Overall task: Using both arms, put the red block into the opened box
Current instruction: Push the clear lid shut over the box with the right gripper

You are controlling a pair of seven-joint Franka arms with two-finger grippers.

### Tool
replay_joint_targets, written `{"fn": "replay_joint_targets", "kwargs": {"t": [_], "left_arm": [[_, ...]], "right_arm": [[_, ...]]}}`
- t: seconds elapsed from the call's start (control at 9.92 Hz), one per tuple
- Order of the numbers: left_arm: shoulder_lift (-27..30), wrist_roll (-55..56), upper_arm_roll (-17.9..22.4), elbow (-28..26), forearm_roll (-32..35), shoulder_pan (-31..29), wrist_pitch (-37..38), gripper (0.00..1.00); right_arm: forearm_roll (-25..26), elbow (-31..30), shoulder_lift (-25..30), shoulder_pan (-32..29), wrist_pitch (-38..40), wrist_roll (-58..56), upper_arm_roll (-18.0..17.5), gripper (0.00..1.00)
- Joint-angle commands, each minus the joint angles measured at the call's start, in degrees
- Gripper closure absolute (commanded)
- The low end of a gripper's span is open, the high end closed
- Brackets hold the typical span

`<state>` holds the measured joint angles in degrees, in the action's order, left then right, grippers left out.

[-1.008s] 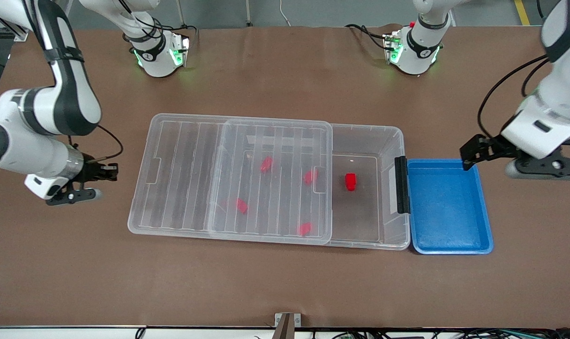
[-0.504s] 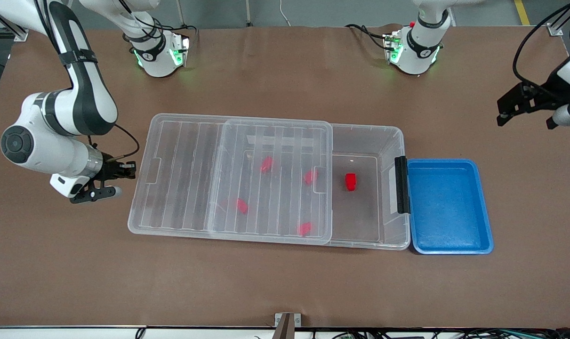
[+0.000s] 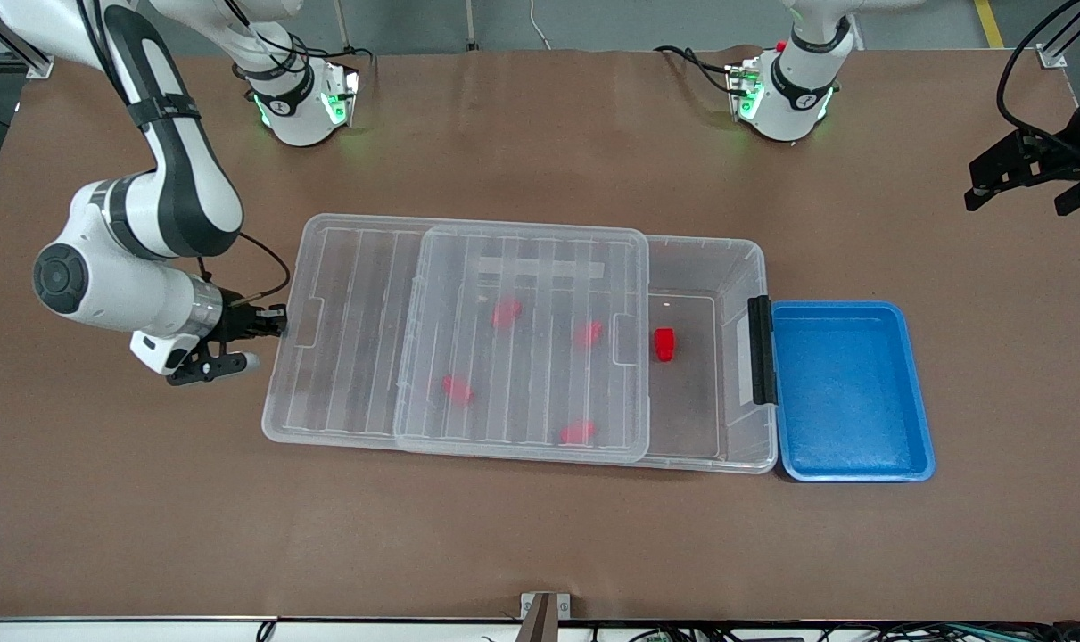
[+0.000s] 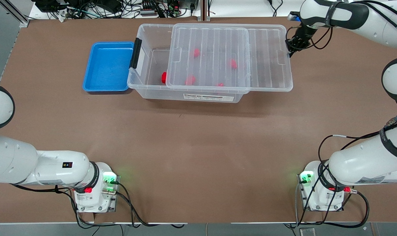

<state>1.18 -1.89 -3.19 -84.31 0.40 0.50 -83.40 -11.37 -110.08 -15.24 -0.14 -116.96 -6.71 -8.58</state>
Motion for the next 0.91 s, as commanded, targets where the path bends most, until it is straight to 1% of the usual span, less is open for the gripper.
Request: {"fn": "replay_joint_targets", "kwargs": {"t": [0.0,0.2,0.3,0.61,0.81], "left_arm": [[0.4,0.5,0.6,-2.7,0.0,0.8,0.2,0.00],[0.6,0.6,0.6,-2.8,0.1,0.8,0.2,0.00],[0.6,0.9,0.5,-2.8,0.0,0.9,0.1,0.00],[0.5,1.2,-0.2,-2.6,-0.9,1.3,0.1,0.00],[0.3,1.2,-1.5,-2.4,-0.9,1.4,-0.1,0.00]], "right_arm": [[-1.5,2.0,-2.0,-0.4,-0.8,3.5,-4.1,1.00],[-1.4,2.5,-3.8,0.0,-3.4,8.4,-8.2,1.00],[-1.0,2.9,-4.7,0.1,-4.4,9.8,-9.3,1.00],[-0.8,5.4,-7.5,2.1,-4.5,11.3,-9.6,1.00],[-0.8,6.4,-8.0,3.1,-4.5,12.8,-9.6,1.00]]}}
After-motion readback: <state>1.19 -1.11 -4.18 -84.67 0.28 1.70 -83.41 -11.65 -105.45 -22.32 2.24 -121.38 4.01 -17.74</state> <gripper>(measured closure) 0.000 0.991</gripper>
